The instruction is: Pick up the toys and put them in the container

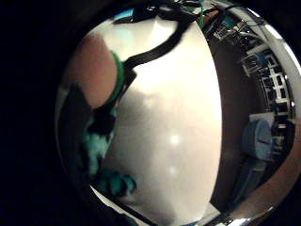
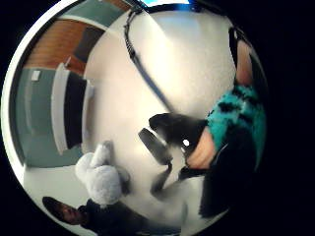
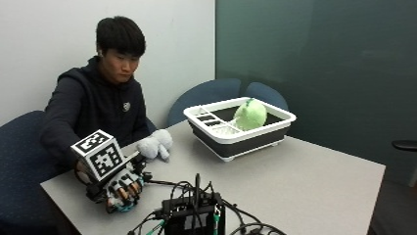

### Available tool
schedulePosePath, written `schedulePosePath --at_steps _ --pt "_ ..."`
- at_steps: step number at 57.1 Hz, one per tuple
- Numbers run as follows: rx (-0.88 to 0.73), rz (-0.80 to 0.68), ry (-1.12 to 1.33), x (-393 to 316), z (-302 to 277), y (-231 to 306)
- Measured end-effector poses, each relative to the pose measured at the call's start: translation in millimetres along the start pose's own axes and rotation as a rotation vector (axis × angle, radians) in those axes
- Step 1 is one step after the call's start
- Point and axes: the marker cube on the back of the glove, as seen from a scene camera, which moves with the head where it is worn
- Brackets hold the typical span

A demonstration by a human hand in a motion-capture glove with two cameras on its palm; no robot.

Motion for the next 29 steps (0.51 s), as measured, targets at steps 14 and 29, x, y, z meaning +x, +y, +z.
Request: schedulePosePath --at_steps 14,29 --pt "0.126 -0.071 0.055 -52 -46 -18" --pt "0.357 -0.377 -0.010 -246 -173 -12"
